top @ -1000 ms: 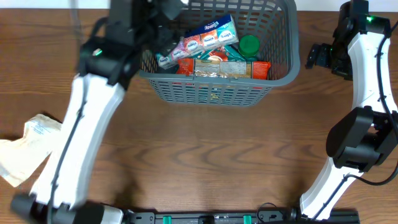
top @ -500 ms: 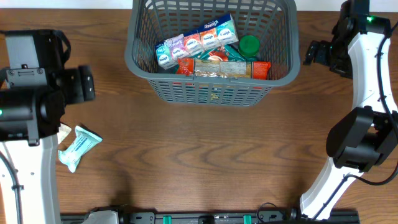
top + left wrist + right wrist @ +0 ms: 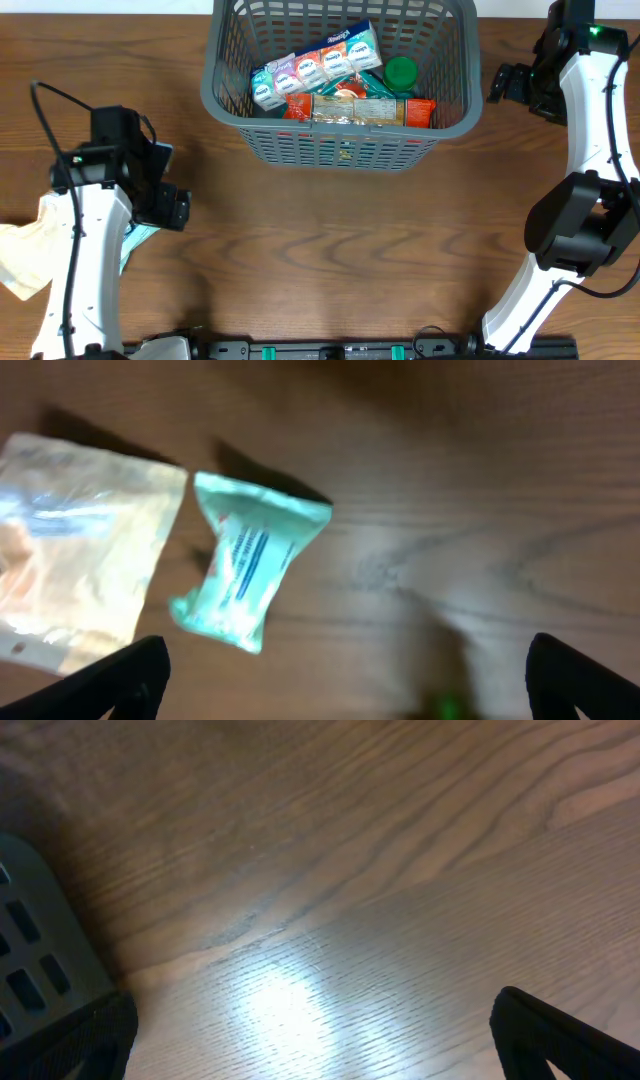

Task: Pack container
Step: 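Withdraw the left gripper and move it to the teal wet-wipes pouch, then lower the left gripper and grasp the teal wet-wipes pouch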

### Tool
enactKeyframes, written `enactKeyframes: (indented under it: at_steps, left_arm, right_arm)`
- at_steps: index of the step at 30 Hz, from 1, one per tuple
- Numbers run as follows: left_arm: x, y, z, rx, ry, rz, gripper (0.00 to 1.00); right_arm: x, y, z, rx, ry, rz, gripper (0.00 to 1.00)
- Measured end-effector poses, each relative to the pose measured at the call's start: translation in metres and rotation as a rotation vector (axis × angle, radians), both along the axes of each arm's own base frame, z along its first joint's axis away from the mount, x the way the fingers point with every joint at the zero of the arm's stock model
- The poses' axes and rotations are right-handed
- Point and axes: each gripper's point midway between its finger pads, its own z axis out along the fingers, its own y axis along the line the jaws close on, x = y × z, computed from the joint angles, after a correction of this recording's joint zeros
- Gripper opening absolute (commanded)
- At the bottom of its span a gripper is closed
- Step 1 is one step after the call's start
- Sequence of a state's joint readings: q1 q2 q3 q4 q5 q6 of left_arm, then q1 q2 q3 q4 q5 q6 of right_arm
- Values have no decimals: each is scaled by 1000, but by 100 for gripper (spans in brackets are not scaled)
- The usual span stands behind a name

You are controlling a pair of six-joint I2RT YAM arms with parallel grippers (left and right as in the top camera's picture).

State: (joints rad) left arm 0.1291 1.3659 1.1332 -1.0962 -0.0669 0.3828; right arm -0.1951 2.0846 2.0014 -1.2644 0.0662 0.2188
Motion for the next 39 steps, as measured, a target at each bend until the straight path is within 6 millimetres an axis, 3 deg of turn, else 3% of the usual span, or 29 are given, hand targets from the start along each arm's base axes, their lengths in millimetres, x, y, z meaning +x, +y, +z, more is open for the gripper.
enactKeyframes:
  at_steps: [9, 15, 24, 34, 39]
  left_arm:
    - [4, -2, -6, -25, -24, 44, 98]
    - [6, -1, -9, -137, -46, -60, 98]
    - [-15, 43, -30, -216, -51, -25, 99]
    - [-23, 59, -53, -176, 61, -137, 99]
    - [-15, 73, -69, -135, 86, -165, 99]
  right_arm:
    - [3, -1, 1, -4, -13, 5, 99]
    - [4, -1, 1, -6, -15, 12, 99]
    - [5, -1, 1, -11, -16, 33, 99]
    - [6, -1, 1, -14, -19, 40, 99]
    - [6, -1, 1, -14, -19, 39, 99]
